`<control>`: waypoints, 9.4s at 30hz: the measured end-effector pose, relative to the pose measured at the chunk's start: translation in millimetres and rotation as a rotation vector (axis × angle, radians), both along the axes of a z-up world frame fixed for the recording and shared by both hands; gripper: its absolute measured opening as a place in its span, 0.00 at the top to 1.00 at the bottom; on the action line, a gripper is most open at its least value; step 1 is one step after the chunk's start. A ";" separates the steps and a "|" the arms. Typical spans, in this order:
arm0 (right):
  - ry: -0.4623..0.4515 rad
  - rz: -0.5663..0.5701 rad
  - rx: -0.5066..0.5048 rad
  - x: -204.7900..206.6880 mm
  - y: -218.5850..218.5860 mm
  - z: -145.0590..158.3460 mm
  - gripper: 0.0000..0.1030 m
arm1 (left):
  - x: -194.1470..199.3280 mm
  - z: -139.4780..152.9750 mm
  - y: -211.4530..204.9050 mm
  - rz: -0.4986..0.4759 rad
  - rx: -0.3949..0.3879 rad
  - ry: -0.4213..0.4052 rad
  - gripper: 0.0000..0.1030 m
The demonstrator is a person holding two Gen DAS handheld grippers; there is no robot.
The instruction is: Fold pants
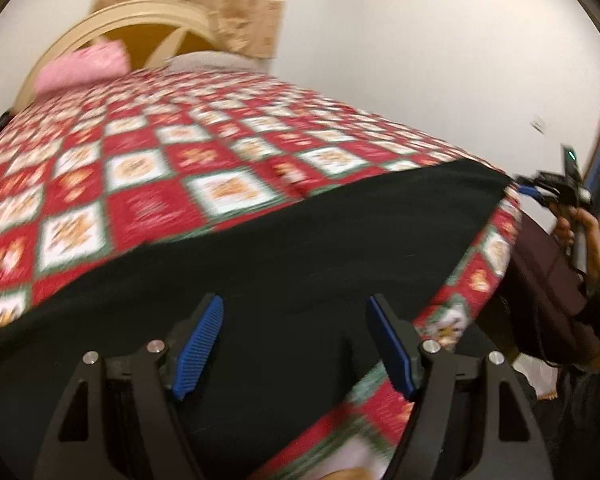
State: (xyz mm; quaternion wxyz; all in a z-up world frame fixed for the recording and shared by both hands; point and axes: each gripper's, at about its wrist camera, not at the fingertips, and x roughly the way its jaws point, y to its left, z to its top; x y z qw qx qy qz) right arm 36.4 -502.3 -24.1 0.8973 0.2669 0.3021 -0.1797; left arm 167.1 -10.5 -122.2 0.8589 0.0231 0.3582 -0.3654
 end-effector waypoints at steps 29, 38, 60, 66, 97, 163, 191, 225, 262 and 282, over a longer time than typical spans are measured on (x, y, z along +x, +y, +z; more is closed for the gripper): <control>0.277 0.722 -0.998 41.9 210.0 -40.7 0.98 | 17.7 -32.7 -34.5 -0.187 -0.223 0.236 0.26; 0.305 0.685 -0.999 30.7 207.5 -56.6 0.98 | 19.0 -33.4 -31.5 -0.218 -0.217 0.232 0.26; 0.235 0.925 -0.689 63.8 282.7 -72.6 0.64 | -3.7 -33.9 -27.2 -0.307 -0.125 0.145 0.20; 0.152 0.686 -0.542 64.2 197.9 -19.0 0.64 | -0.5 -34.4 -27.3 -0.315 -0.144 0.166 0.18; 0.223 0.134 -0.381 102.7 -9.3 -0.7 0.63 | -1.7 -35.5 -27.9 -0.311 -0.140 0.158 0.17; 0.097 1.293 -0.376 160.0 477.0 -61.4 0.60 | -27.2 -45.8 148.7 0.468 0.276 -0.033 0.02; 0.147 0.632 -0.407 108.5 161.0 -30.4 0.52 | 5.6 0.9 -12.5 0.127 0.166 -0.079 0.00; 0.161 0.165 -0.085 32.9 -56.7 -17.4 0.62 | 31.1 -34.8 -31.5 0.095 0.207 0.015 0.00; 0.163 0.178 -0.134 55.7 -43.6 -29.6 0.59 | 29.8 -37.0 -27.1 0.170 0.218 0.009 0.00; 0.104 0.184 -0.021 58.4 -45.9 -31.0 0.87 | 29.7 -36.8 -25.1 0.158 0.196 0.021 0.00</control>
